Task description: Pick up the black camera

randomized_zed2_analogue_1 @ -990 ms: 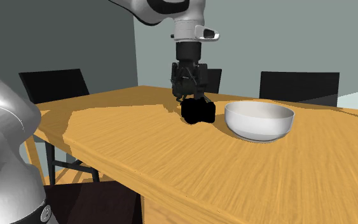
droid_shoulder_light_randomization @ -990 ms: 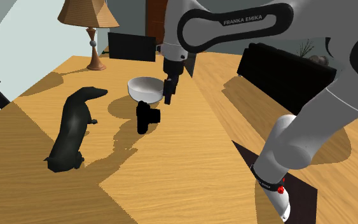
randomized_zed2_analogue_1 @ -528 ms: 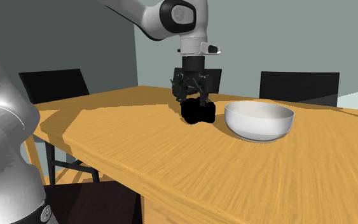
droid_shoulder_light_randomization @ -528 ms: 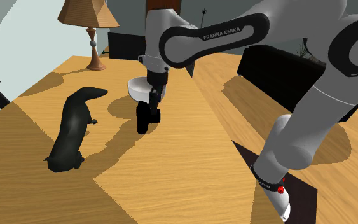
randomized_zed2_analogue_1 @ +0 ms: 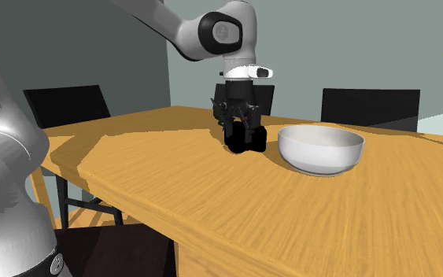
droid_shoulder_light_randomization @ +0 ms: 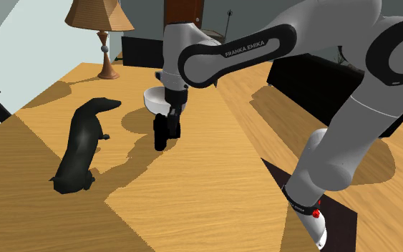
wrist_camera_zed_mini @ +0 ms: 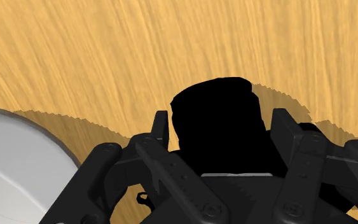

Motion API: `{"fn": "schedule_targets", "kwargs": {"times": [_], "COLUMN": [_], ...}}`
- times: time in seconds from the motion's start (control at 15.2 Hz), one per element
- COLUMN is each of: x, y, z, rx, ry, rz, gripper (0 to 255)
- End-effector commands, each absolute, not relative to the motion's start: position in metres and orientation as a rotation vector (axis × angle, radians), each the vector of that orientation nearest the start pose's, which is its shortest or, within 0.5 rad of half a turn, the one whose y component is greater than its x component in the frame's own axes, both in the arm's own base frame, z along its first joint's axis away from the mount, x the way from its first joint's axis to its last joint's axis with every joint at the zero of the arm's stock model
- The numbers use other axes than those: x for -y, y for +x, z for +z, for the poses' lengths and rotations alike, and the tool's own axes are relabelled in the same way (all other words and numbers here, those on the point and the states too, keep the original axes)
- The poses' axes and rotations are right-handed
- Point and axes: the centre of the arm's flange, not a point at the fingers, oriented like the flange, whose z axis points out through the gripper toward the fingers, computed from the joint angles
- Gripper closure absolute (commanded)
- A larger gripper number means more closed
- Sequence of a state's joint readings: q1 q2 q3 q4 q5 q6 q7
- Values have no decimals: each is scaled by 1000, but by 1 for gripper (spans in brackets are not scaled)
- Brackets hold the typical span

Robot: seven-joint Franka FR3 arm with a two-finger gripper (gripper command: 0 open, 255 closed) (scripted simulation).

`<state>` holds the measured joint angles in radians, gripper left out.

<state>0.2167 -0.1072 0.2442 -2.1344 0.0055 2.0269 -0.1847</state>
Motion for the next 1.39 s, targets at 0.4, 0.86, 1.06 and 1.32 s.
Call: {"fn": "schedule_targets", "kwargs": {"times": [0.4, 0.86, 1.06, 1.32], "x": [-233, -232, -232, -232], "y": [462, 462, 462, 462], "z": [451, 477, 493, 514], "rx": [998, 997, 997, 997], "ry": [-3001, -3001, -3001, -3001], "rz": [2, 2, 2, 2], "gripper": [255, 255, 255, 255]}}
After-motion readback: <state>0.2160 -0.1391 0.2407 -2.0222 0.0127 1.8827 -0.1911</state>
